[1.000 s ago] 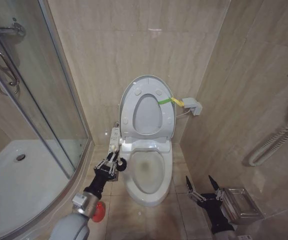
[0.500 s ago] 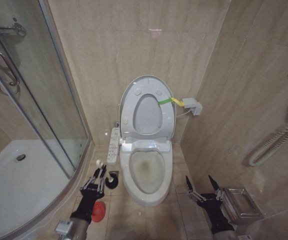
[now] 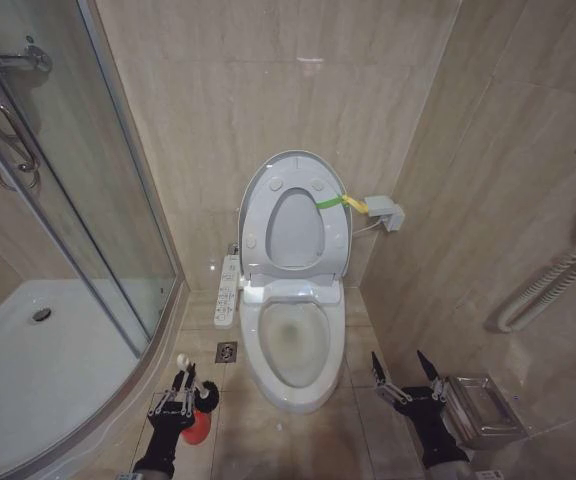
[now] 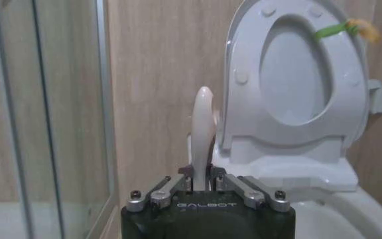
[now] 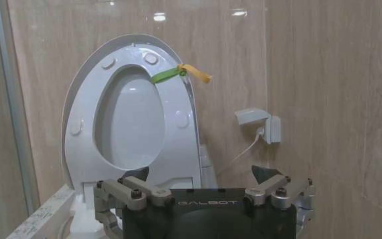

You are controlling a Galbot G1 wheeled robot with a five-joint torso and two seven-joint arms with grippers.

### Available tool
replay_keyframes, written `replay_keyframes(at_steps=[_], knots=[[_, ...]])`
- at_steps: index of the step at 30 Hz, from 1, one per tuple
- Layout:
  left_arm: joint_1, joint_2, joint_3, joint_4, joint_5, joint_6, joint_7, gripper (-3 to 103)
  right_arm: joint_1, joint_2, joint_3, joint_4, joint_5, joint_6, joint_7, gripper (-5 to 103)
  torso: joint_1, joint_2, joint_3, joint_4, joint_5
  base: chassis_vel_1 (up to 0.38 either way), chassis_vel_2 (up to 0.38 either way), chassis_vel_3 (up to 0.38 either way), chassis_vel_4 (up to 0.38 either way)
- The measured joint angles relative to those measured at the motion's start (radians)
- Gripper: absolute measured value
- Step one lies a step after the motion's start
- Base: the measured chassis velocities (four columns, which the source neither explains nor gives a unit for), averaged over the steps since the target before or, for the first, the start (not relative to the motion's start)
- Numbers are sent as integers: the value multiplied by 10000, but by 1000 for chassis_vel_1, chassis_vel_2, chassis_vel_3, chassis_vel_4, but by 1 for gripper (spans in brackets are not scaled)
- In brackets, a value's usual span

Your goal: Open the toilet lid, clean the toilet bowl with a toilet brush, close the toilet lid, and flush.

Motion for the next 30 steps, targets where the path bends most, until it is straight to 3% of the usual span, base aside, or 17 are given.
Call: replay_keyframes(at_steps=[8, 11, 15, 30], knots=[[-471, 35, -424, 1150, -409, -477, 131, 15, 0, 0, 0, 0, 0, 0, 0, 100, 0, 0, 0, 1, -1, 0, 0, 0, 0], [-1003, 111, -789, 2840, -1072, -1731, 824, 15, 0, 0, 0, 0, 0, 0, 0, 100, 0, 0, 0, 0, -3, 0, 0, 0, 0], [-1352, 257, -867, 3829, -1639, -2265, 1212, 15, 0, 0, 0, 0, 0, 0, 1, 100, 0, 0, 1, 1, -1, 0, 0, 0, 0], [-2933, 662, -570, 6886, -2609, -2930, 1732, 15, 0, 0, 0, 0, 0, 0, 0, 100, 0, 0, 1, 1, -3, 0, 0, 0, 0]])
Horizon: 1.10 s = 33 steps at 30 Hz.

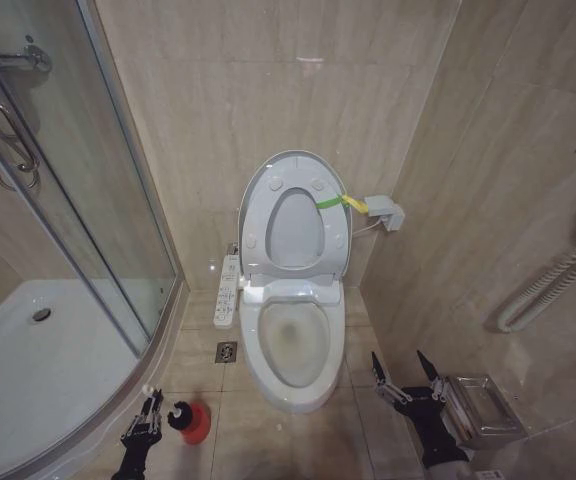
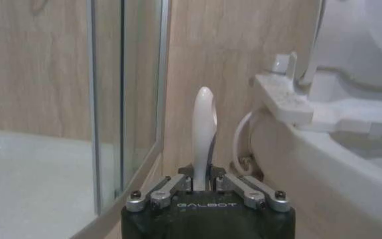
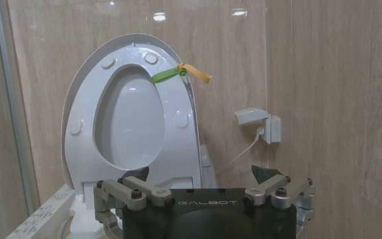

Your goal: Open the toilet lid, clean the toilet bowl with a toilet brush, close the toilet lid, and flush.

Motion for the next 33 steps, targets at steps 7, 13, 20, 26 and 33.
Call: replay_keyframes(at_steps=[7, 13, 20, 26, 33], knots=[[-686, 189, 323, 911, -480, -90, 278, 15, 0, 0, 0, 0, 0, 0, 0, 100, 0, 0, 0, -1, 2, 0, 0, 0, 0], [-1125, 280, 634, 1596, -525, -100, 287, 15, 0, 0, 0, 0, 0, 0, 0, 100, 0, 0, 0, 0, 3, 0, 0, 0, 0], [-1508, 289, 873, 2183, -602, -190, 406, 15, 0, 0, 0, -1, 0, 0, 0, 100, 0, 0, 0, 0, 2, 0, 0, 0, 0], [-1851, 335, 1039, 2659, -821, -115, 467, 15, 0, 0, 0, -1, 0, 0, 0, 100, 0, 0, 0, 0, 2, 0, 0, 0, 0], [-2034, 295, 1086, 3099, -848, -104, 573, 15, 0, 0, 0, -1, 0, 0, 0, 100, 0, 0, 0, 0, 3, 0, 0, 0, 0]])
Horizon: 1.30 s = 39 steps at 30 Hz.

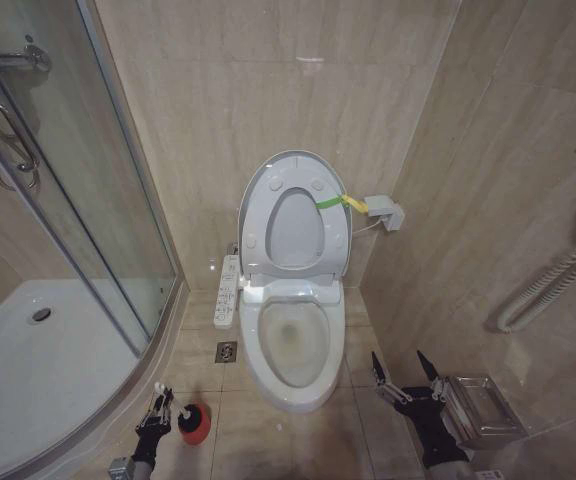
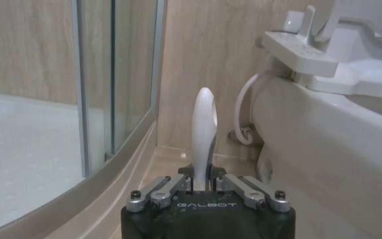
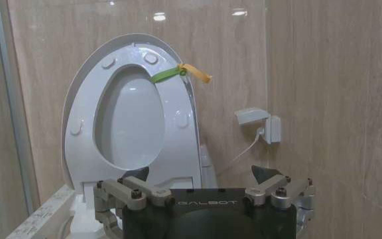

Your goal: Open the toilet lid, clean the toilet bowl with a toilet brush, close the toilet lid, and flush.

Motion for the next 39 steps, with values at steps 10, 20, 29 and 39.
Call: replay_keyframes(at_steps=[10, 20, 29, 39], knots=[[-400, -39, 57, 842, 162, -48, 104, 15, 0, 0, 0, 0, 0, 0, 0, 100, 0, 0, 0, -1, 0, 0, 0, 0, 0], [-494, -145, 172, 1312, 144, -8, 131, 15, 0, 0, 0, 0, 0, 0, 0, 100, 0, 0, 0, -1, 0, 0, 0, 0, 0], [-648, -211, 83, 1886, 342, -110, 105, 15, 0, 0, 0, 0, 0, 0, 0, 100, -1, 2, -3, -2, 7, 0, 0, 0, 0], [-621, -279, 59, 1967, 495, -106, -100, 15, 0, 0, 0, 0, 0, 0, 0, 100, -1, 2, -1, -1, 3, 0, 0, 0, 0]])
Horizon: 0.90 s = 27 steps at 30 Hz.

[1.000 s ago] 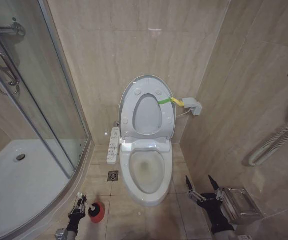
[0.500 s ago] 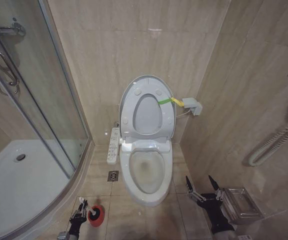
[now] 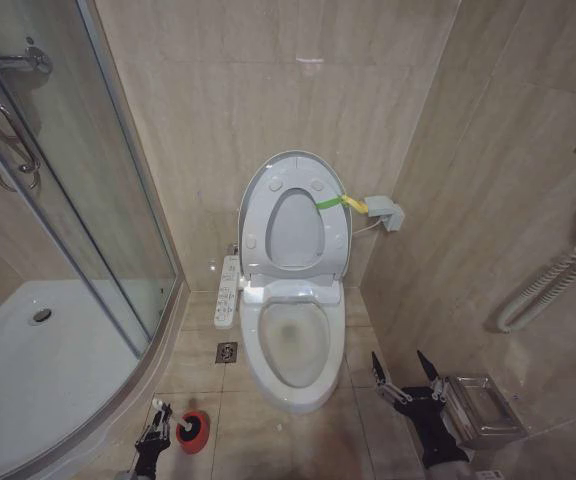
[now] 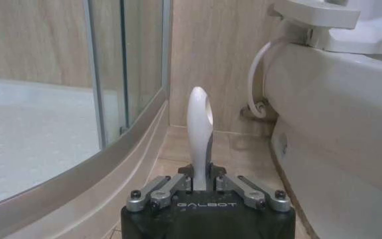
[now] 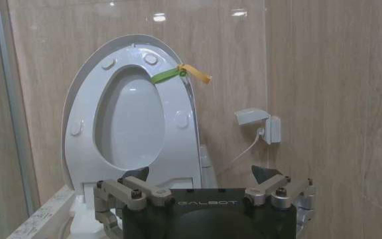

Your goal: Open the toilet lid, clean the toilet bowl with a toilet brush, close the toilet lid, and flush.

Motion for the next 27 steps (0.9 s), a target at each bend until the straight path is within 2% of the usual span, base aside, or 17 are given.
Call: replay_keyframes(at_steps=[12, 15, 16, 18, 19, 20, 23, 26, 27], knots=[[165, -34, 116, -419, 259, 336, -499, 15, 0, 0, 0, 0, 0, 0, 0, 100, 0, 0, 1, 0, -2, 0, 0, 0, 0], [246, -71, 215, -405, 368, 482, -639, 18, 1, -5, 3, 0, 0, 0, 6, 100, 4, -5, 6, 4, -33, 0, 0, 0, 0], [246, -71, 215, -405, 368, 482, -639, 18, 1, -5, 3, 0, 0, 0, 6, 100, 4, -5, 6, 4, -33, 0, 0, 0, 0], [251, -60, 195, -433, 448, 463, -671, 18, 1, -1, -2, 0, 0, 1, 0, 100, 3, -4, 3, 0, 3, 0, 0, 0, 0], [263, -62, 198, -440, 468, 460, -674, 18, 0, -1, -1, -1, 0, 0, 2, 100, 3, -5, 4, 2, -4, 0, 0, 0, 0], [267, -61, 201, -459, 481, 451, -674, 44, 0, -1, 0, 0, 1, 1, 2, 100, 3, -4, 3, 1, -15, 0, 0, 0, 0], [271, -40, 190, -496, 512, 419, -680, 44, 0, -1, -1, 0, 1, 1, 0, 100, 3, -4, 2, 1, -1, 0, 0, 0, 0], [287, -34, 199, -546, 554, 405, -683, 44, 0, -1, -1, 0, 0, 1, 0, 100, 3, -3, 2, 1, -8, 0, 0, 0, 0], [311, -30, 202, -600, 586, 404, -691, 72, 0, -1, -1, 0, 0, 1, 0, 100, 3, -3, 2, 0, -6, 0, 0, 0, 0]])
